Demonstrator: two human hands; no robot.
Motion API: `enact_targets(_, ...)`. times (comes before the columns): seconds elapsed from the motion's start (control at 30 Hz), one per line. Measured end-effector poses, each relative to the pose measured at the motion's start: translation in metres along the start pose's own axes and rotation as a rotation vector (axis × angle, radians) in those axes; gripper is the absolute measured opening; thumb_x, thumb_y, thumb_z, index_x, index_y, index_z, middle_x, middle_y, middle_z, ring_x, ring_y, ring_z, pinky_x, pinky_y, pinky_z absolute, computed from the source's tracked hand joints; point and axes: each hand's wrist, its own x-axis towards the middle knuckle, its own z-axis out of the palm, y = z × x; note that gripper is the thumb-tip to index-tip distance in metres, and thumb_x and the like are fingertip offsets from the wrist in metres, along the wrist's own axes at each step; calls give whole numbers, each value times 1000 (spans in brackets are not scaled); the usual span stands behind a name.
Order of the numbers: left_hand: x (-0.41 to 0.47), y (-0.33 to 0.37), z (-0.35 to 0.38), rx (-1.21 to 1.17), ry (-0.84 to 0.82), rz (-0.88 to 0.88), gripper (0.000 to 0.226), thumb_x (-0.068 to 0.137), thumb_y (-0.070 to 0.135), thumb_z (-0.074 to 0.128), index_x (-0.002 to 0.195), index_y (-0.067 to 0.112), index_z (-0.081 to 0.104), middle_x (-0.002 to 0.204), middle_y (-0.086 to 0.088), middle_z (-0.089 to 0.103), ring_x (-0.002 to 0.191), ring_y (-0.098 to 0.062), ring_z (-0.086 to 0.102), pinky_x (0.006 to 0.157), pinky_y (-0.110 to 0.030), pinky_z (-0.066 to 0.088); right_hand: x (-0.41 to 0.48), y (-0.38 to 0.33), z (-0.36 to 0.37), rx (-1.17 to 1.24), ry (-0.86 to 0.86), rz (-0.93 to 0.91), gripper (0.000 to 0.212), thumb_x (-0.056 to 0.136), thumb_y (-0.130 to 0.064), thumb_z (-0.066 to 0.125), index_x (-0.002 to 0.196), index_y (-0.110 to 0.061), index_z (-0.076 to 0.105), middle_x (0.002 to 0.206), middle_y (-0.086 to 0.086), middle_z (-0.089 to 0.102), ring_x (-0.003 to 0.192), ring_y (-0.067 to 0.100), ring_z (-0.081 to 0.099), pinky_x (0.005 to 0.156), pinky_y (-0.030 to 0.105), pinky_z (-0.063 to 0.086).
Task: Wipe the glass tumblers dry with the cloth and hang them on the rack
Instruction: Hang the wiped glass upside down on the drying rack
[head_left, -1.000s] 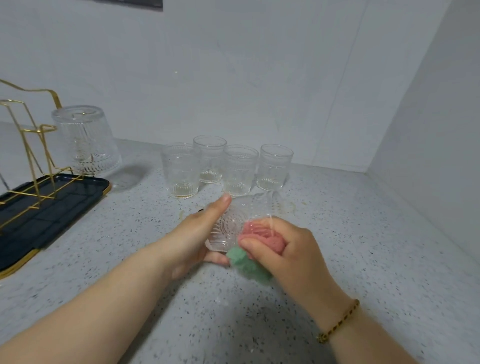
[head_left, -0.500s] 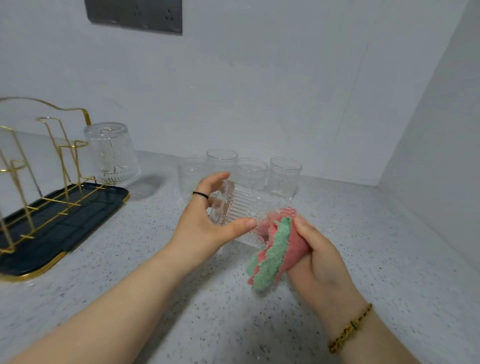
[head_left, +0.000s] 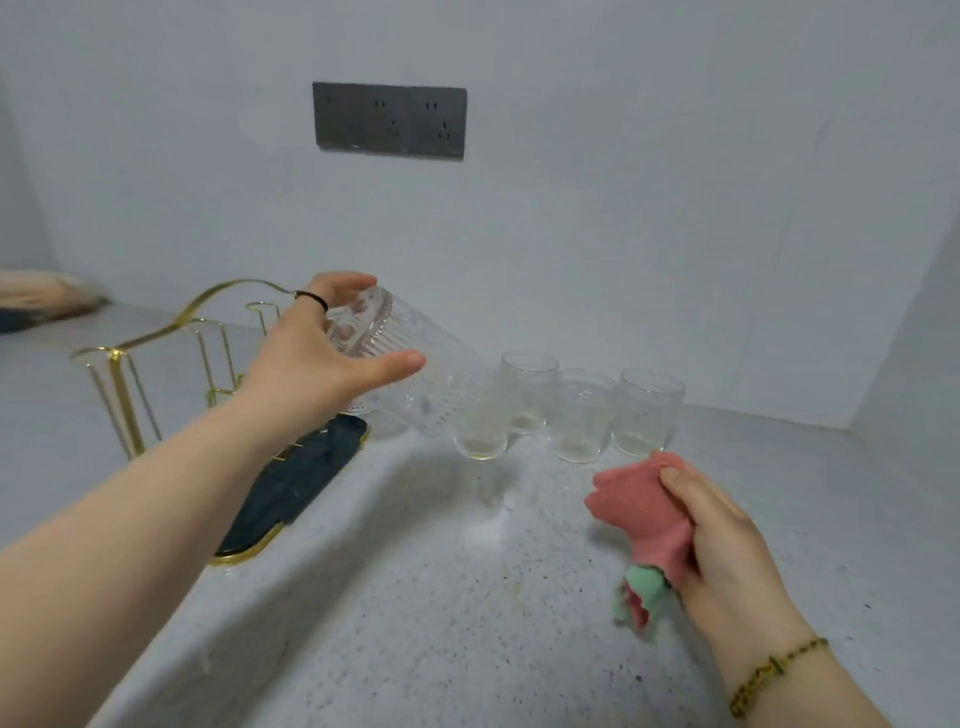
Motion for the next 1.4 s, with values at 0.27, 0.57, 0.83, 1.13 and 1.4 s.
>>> enact_targets(0.27,55,11,-63,274,18,15,67,68,31,76,128,22,46,134,-3,48,110,-18,45,90,-32,34,-13,24,-3,-45,35,-84,25,75,-23,57,92,-6,64,79,12,72,70,24,69,60,31,57)
enact_targets(0.57,76,-13,-48,598,-210,-66,73,69,34,76,131,15,42,134,-9,49,121,-28,46,94,-35,36,-12,17,-6,-111,175,-83,21,87,-22,54,98,-6,60,89,16,66,79,34,62,69,42,53)
enact_targets(0.83,76,-36,-27,727,-413,-131,75,70,37,75,132,15,40,135,-7,48,119,-26,48,89,-30,36,-8,18,-9,-55,125,-39,24,84,-26,54,95,-6,60,102,30,63,93,55,56,61,46,52)
enact_targets(1.13,75,-53,-17,759,-516,-156,76,71,32,75,134,16,37,139,-8,45,125,-28,43,100,-34,35,-15,12,-5,-219,84,-130,19,88,-25,50,77,-17,63,81,18,71,54,32,62,34,27,45)
enact_targets(1.4,72,-51,-14,835,-500,-174,78,75,36,71,139,13,31,144,-13,36,130,-31,35,103,-36,32,-28,13,10,-405,63,-273,24,87,-12,52,72,-25,64,62,-8,70,38,17,55,35,23,37)
